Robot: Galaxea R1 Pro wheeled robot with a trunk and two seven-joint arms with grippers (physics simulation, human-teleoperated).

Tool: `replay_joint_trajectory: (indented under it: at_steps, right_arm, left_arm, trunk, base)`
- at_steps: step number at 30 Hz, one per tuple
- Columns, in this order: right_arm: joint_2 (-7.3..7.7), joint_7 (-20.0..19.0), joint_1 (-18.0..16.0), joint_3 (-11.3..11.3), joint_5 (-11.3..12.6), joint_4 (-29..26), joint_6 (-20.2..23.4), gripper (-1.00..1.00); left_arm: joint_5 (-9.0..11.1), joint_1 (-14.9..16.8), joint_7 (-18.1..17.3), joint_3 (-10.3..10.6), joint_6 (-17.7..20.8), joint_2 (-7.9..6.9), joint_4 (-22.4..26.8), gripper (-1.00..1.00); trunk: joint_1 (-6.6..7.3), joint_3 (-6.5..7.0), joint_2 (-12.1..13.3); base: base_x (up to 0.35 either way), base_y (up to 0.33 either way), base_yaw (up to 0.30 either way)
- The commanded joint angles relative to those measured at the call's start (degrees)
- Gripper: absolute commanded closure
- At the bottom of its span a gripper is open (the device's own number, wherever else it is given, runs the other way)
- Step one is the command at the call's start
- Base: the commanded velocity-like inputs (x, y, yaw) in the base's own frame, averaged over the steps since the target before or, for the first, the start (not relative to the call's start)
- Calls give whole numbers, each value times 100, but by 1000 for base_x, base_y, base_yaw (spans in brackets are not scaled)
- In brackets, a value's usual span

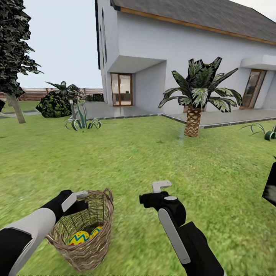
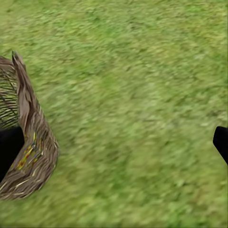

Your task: Take the three Easter eggs out of the wicker basket on the lawn in the garden, then place them on the lawn next to a single tree (choose any tree) so that all three eggs are next to the same tree and none are left in the basket.

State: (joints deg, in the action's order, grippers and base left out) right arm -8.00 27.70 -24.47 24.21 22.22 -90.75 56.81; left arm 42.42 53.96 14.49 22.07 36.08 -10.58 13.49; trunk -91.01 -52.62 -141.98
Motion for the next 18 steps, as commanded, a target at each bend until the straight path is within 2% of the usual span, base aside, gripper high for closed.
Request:
replay_joint_trajectory:
  at_steps: [1, 3, 8, 18]
  right_arm:
    - [0, 60, -5, 7, 55, -4, 15, -100]
    - [0, 60, -5, 10, 55, -7, 10, -100]
    - [0, 70, -5, 12, 53, -12, -64, -100]
    - [0, 84, -5, 20, 55, -13, -282, -100]
  left_arm:
    - [63, 3, 48, 34, 47, -8, 15, -100]
    - [64, 6, 55, 34, 91, -14, 17, -100]
    - [61, 8, 91, 34, 127, -8, 21, -100]
    - [57, 9, 163, 37, 136, 1, 31, -100]
  trunk:
    - [-21, -25, -44]
    - [-65, -61, -124]
    - [-79, -171, -132]
    - [-79, -171, -132]
  base:
    - [0, 0, 0]
    - [0, 0, 0]
    - [0, 0, 0]
    - [15, 0, 0]
